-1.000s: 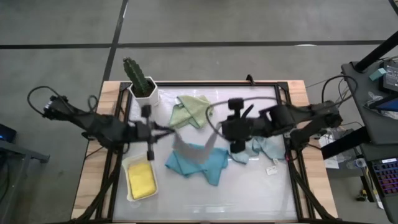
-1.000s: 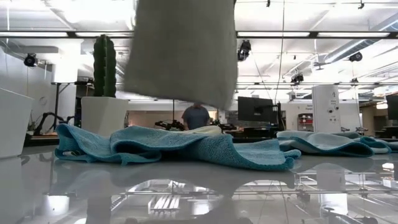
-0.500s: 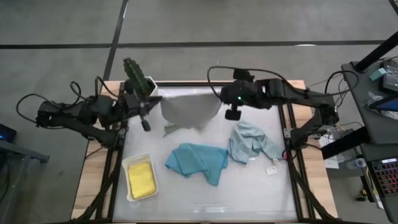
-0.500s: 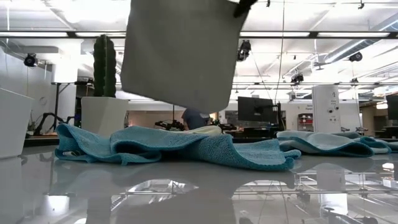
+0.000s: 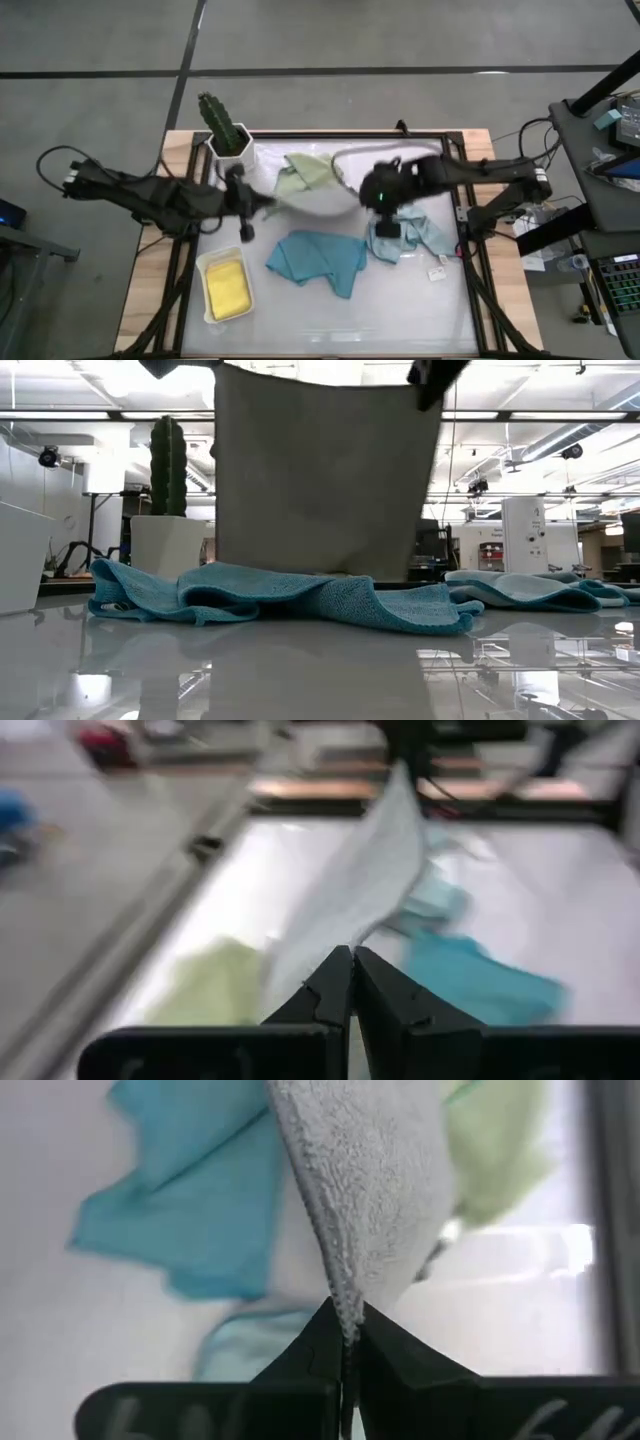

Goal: Fold microfiber towels
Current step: Fold the gray microfiber towel

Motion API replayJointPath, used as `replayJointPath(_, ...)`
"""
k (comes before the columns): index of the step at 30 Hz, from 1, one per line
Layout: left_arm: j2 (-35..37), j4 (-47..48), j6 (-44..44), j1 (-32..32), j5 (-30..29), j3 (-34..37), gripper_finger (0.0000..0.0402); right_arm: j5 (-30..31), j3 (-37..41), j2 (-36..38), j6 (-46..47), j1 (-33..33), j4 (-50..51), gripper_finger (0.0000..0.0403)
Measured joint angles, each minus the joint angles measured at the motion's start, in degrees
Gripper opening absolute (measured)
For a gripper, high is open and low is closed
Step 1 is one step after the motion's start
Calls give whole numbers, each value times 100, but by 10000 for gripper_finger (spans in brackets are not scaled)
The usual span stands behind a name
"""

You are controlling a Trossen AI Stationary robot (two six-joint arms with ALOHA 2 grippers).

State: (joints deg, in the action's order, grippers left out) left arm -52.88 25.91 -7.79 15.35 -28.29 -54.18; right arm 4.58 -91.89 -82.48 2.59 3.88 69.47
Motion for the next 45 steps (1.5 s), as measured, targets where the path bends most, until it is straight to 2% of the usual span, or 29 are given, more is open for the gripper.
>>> replayJointPath(5, -508, 97, -546, 682, 667, 108, 0, -149, 903, -4, 739, 821, -428, 8)
replayJointPath(10, -1052, 58, -852, 1513, 1455, 93, 0, -842, 1706, -4, 1410, 1648, -1541, 8)
replayJointPath(15, -1745, -449, -1387, 2178, 1688, 78, 0, -1284, 2305, -5, 1968, 2327, -2903, 8)
replayJointPath(18, -2189, -810, -1777, 2415, 1834, 44, 0, -1669, 2558, -7, 2013, 2558, -3522, 8)
replayJointPath(21, -2605, -1111, -1891, 2538, 1877, -14, 0, -1740, 2748, -7, 2067, 2661, -3955, 8)
replayJointPath(25, -2992, -1196, -1885, 2541, 1878, -150, 0, -1921, 3048, -9, 2083, 2640, -4521, 8)
replayJointPath(29, -3069, -1116, -1784, 2391, 1819, -107, 0, -1961, 3288, -11, 2176, 2482, -4627, 8)
replayJointPath(32, -2973, -801, -1730, 2229, 1440, -75, 0, -1919, 3482, -11, 2352, 2274, -4618, 8)
replayJointPath(35, -2798, -407, -1650, 2032, 957, -73, 0, -1650, 3619, -11, 2441, 2025, -4524, 8)
replayJointPath(45, -2664, 264, -1097, 905, 631, 120, 0, -591, 3662, -13, 2319, 1063, -3479, 8)
